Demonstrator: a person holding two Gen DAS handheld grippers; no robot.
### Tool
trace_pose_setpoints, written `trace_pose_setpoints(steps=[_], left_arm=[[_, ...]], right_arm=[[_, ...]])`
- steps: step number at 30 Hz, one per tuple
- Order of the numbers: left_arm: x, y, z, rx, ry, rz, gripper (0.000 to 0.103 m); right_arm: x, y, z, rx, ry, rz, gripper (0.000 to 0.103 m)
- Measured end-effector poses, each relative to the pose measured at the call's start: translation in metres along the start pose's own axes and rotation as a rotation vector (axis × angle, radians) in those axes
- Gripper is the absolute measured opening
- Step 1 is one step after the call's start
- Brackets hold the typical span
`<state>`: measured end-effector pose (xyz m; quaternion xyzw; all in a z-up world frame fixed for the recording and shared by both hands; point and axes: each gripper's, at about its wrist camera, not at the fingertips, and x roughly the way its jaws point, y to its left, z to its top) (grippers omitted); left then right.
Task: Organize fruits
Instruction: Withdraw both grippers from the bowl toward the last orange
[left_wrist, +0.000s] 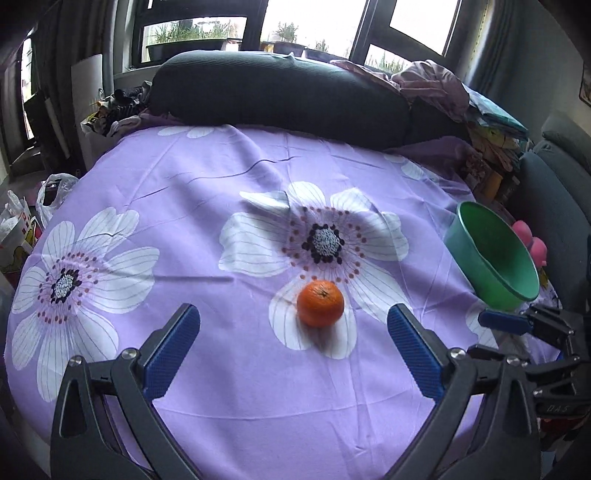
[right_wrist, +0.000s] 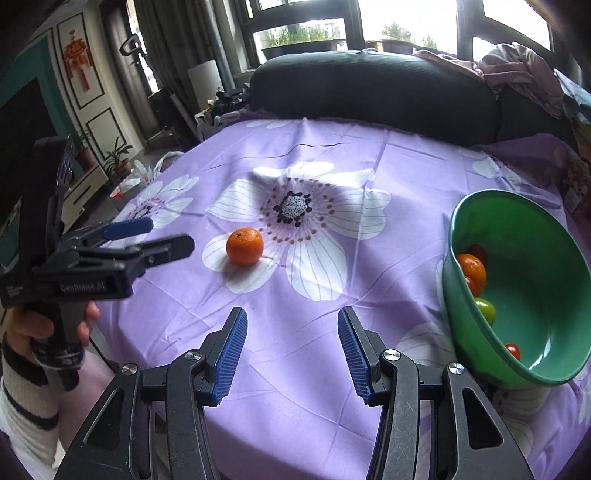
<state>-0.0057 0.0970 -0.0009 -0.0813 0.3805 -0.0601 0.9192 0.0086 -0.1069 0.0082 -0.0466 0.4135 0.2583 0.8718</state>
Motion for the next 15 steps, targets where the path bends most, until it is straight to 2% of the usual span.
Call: trace_pose_setpoints(steps=[4, 6, 7, 10, 13, 15], left_arm=[[0.006, 0.010, 0.017, -0.031, 0.009, -0.066, 0.102], [0.016, 0.007, 0.024, -0.026, 0.040, -0.150, 0.102], [0.022, 0.004, 0.026, -0.024, 0.056, -0.162, 0.102], [0.033, -0.009, 0.029, 0.044, 0.082, -0.137, 0.102], [0.042, -0.011, 0.023, 0.056, 0.127, -0.205, 0.101], [0.048, -0.010, 0.020, 0.061, 0.152, -0.205, 0.101]], right_arm=[[0.013, 0.008, 0.006, -0.008, 0.016, 0.018, 0.051], [0.019, 0.012, 0.011, -0.012, 0.020, 0.029, 0.052], [0.023, 0.014, 0.014, -0.015, 0.019, 0.032, 0.052], [0.034, 0.018, 0.023, -0.021, 0.025, 0.043, 0.052], [0.046, 0.021, 0.030, -0.028, 0.041, 0.067, 0.052], [0.055, 0.022, 0.033, -0.032, 0.057, 0.075, 0.052]])
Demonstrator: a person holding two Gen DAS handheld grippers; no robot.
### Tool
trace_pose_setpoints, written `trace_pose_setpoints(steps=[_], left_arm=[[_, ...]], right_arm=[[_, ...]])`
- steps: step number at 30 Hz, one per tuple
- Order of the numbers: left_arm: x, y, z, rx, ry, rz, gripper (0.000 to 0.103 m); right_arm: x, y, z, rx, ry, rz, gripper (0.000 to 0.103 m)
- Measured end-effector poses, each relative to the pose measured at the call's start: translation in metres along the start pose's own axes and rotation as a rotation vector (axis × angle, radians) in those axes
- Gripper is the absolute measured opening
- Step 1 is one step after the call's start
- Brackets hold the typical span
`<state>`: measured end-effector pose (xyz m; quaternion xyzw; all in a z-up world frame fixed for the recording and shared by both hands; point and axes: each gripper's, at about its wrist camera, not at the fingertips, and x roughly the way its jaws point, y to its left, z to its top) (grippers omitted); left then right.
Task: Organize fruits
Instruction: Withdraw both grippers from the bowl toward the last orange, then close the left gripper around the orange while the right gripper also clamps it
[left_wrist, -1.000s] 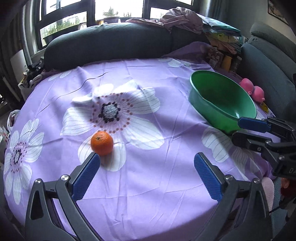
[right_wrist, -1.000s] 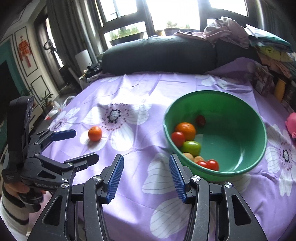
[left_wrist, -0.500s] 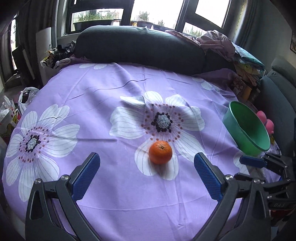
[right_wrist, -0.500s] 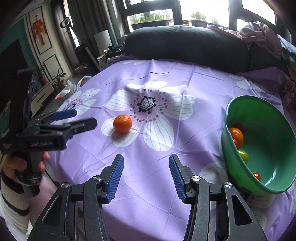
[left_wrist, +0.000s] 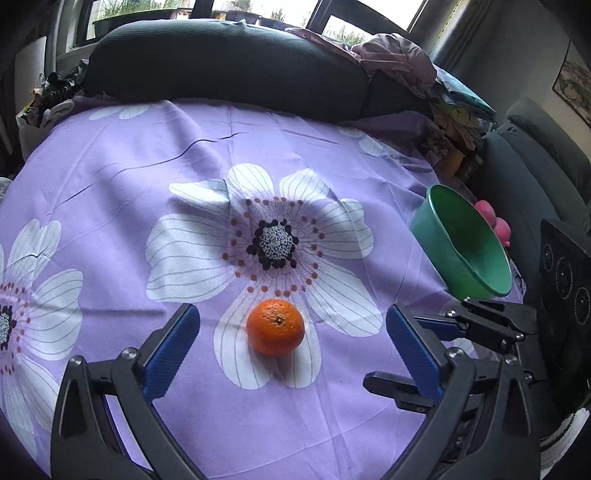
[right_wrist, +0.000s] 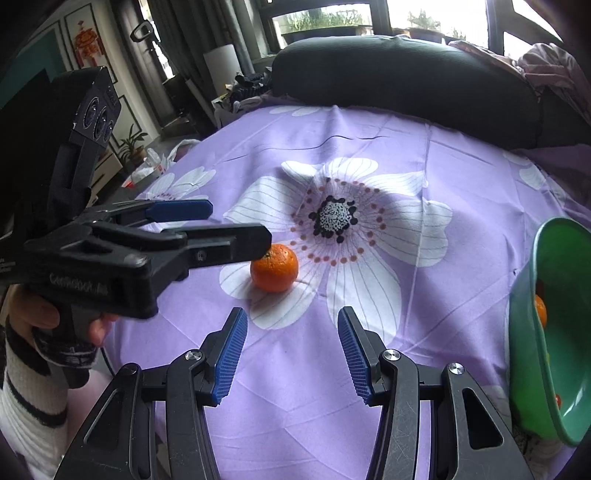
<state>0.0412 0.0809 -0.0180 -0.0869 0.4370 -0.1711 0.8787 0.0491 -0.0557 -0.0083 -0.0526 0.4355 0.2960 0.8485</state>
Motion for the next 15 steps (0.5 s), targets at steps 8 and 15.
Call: trace_pose_setpoints(steps=[8, 15], left_arm=[[0.005, 0.011, -0.003, -0.072, 0.039, -0.065, 0.097], [0.011, 0.006, -0.001, -0.071, 0.042, -0.048, 0.086]], right_arm=[[0.020, 0.000, 0.006, -0.032, 0.037, 0.042, 0.052], [0.034, -0.006, 0.011, -0.055, 0.067, 0.049, 0.052]])
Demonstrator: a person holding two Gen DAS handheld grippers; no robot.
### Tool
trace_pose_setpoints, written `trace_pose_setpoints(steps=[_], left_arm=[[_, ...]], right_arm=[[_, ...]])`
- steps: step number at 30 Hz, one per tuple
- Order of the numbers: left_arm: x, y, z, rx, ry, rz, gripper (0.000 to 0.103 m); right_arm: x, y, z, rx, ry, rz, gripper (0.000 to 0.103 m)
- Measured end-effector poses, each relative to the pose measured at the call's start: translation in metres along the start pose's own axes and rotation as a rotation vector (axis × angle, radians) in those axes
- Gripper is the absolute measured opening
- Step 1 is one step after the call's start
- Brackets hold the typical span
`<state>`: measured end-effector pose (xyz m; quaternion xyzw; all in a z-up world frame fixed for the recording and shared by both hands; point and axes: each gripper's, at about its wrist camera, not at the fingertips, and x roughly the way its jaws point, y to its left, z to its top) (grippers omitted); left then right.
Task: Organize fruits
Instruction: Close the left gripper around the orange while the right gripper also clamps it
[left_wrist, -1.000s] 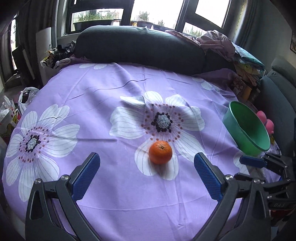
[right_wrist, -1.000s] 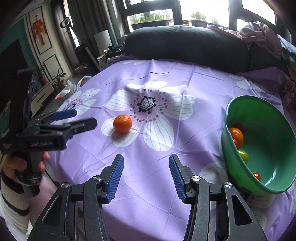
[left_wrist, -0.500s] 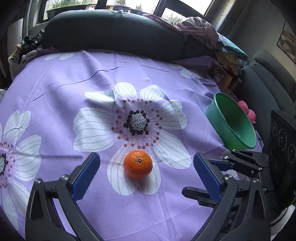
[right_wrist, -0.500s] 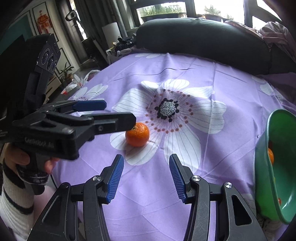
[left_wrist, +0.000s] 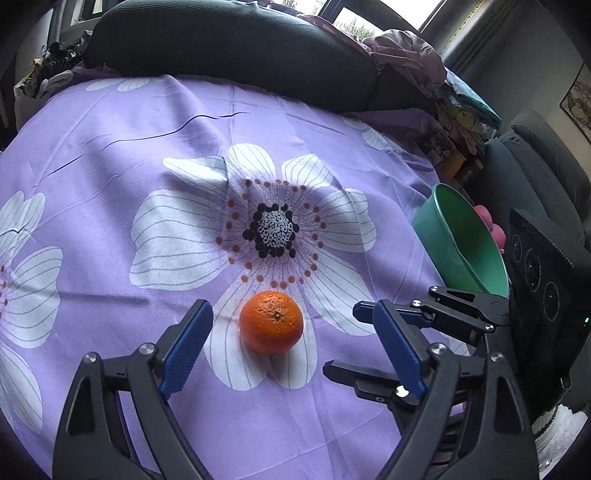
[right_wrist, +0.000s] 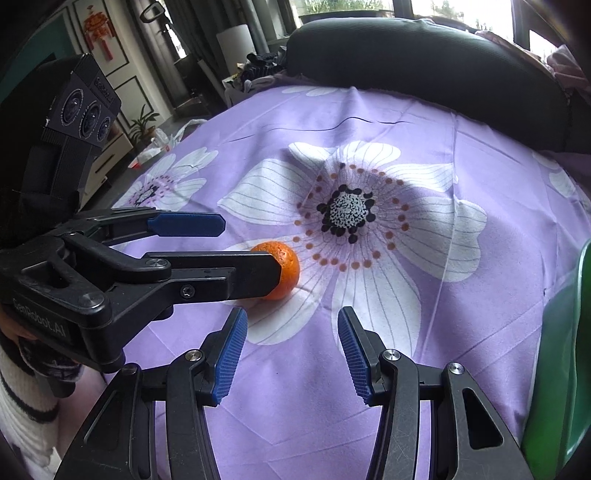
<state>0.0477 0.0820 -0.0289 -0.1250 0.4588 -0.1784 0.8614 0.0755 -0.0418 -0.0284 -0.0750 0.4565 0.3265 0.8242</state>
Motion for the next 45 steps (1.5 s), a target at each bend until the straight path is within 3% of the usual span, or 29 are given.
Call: trace_pose_setpoints(steps=[11, 16, 30, 32, 34, 45], left_arm=[[0.014, 0.007, -0.002, -0.034, 0.055, -0.008, 0.069], [0.018, 0.007, -0.002, -0.035, 0.066, 0.017, 0.056], [0.020, 0.013, -0.003, -0.029, 0.072, 0.063, 0.047], [0.021, 0.014, -0.003, -0.028, 0.070, 0.069, 0.045], [0.020, 0.014, -0.003, -0.027, 0.068, 0.071, 0.042], [0.010, 0.007, -0.005, -0.008, 0.045, 0.055, 0.042]], right_arm=[[0.025, -0.002, 0.009, -0.044, 0.060, 0.052, 0.052], [0.033, -0.001, 0.013, -0.053, 0.079, 0.066, 0.052], [0.043, 0.009, 0.020, -0.101, 0.068, 0.096, 0.051], [0.044, 0.011, 0.020, -0.107, 0.067, 0.098, 0.043], [0.044, 0.013, 0.020, -0.116, 0.061, 0.094, 0.042], [0.036, 0.016, 0.020, -0.122, 0.033, 0.079, 0.040]])
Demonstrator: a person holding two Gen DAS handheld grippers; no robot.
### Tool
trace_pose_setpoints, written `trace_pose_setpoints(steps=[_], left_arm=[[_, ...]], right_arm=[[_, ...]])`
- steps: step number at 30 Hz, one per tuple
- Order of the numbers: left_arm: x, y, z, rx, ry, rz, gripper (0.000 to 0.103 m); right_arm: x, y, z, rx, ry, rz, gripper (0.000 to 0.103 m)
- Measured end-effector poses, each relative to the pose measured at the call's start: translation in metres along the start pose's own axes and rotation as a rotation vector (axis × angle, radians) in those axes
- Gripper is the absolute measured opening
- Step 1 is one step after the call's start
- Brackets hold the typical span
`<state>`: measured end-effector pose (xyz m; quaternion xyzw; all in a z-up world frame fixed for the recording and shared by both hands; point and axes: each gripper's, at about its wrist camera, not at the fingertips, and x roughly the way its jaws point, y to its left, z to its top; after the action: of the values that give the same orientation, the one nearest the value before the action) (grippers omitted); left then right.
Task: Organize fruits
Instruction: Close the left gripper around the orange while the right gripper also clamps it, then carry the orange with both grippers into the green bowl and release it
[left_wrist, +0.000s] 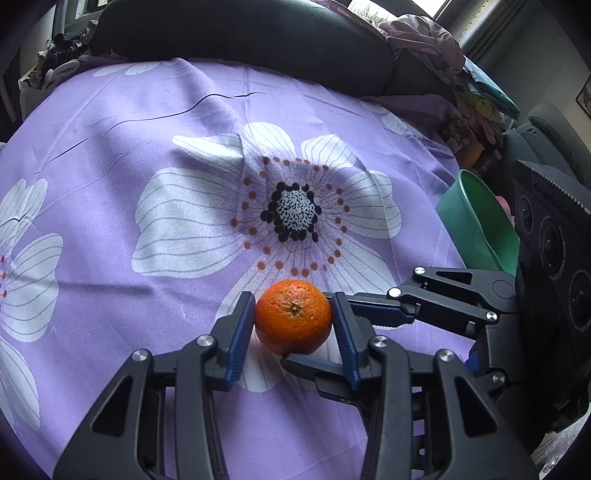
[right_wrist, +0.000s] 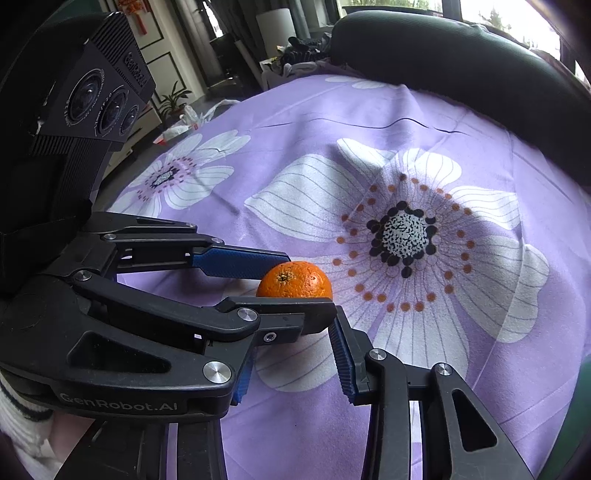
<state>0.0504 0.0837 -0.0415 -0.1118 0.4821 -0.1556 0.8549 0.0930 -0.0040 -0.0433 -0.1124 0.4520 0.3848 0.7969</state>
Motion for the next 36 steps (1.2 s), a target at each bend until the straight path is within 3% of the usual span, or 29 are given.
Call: trace_pose_setpoints(steps=[13, 23, 36], left_arm=[[-0.016, -0.033, -0.011, 0.073, -0.045, -0.043, 0.042], [-0.020, -0.070, -0.023, 0.151, -0.048, -0.137, 0.042], [-0.016, -0.127, -0.020, 0.276, -0.051, -0.162, 0.042]], right_arm=[[-0.035, 0.014, -0.015, 0.019, -0.044, -0.082, 0.040], [-0.073, 0.017, -0.049, 0.100, -0.095, -0.171, 0.040], [-0.116, 0.005, -0.078, 0.169, -0.161, -0.244, 0.040]])
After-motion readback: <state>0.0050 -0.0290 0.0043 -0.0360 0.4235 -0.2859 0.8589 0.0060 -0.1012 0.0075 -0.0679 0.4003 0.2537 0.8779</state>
